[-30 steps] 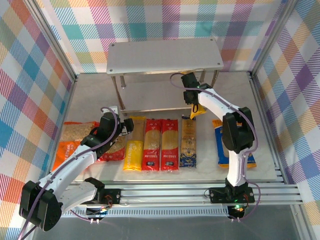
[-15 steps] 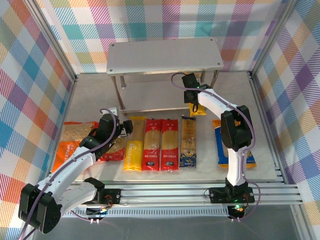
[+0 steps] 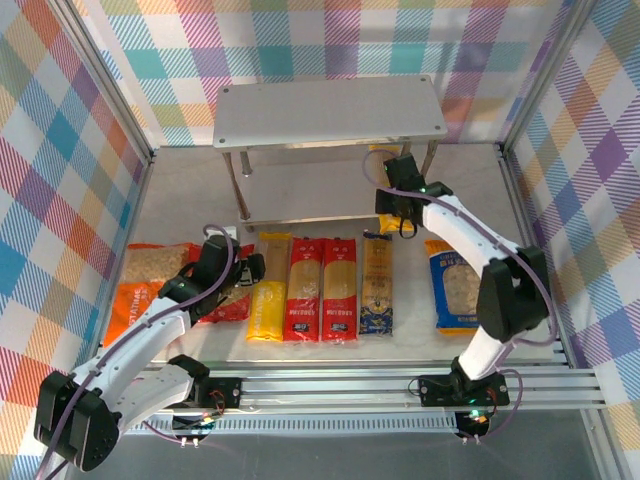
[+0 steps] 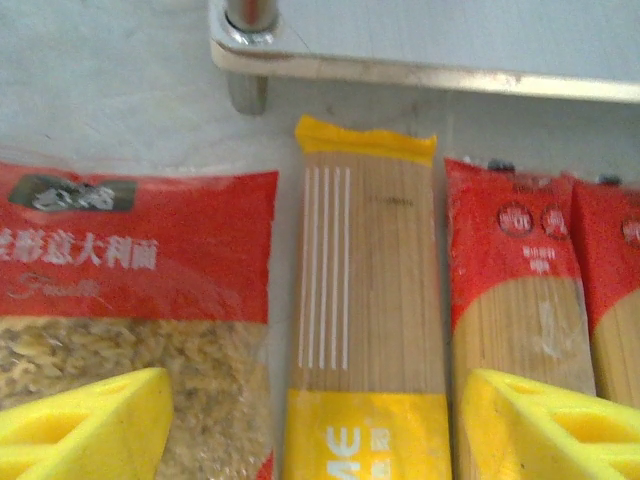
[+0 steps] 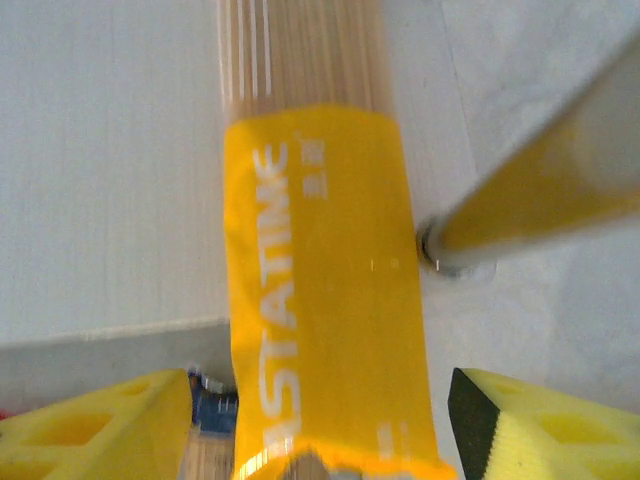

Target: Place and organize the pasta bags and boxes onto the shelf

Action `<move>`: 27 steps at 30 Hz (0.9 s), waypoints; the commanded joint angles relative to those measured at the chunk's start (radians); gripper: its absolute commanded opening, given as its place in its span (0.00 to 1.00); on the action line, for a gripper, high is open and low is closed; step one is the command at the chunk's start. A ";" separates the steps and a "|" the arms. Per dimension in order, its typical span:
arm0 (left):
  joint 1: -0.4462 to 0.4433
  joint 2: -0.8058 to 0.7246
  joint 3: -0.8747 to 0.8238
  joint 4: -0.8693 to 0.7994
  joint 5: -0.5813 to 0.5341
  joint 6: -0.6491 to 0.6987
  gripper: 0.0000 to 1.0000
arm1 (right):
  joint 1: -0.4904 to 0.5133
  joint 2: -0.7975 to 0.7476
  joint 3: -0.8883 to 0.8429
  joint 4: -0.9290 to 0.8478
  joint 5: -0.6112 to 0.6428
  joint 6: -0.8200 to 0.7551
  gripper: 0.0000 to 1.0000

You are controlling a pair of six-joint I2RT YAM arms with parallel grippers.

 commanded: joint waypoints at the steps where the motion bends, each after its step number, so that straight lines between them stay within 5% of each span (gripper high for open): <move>1: -0.037 0.028 -0.018 -0.048 0.023 -0.054 0.77 | 0.026 -0.072 -0.102 -0.043 -0.091 0.046 0.72; 14: -0.109 0.174 -0.051 -0.019 0.144 -0.132 0.81 | 0.102 -0.229 -0.193 -0.100 -0.146 0.075 0.76; 27: -0.177 0.285 -0.058 -0.011 0.091 -0.157 0.82 | 0.104 -0.299 -0.201 -0.097 -0.146 0.081 0.78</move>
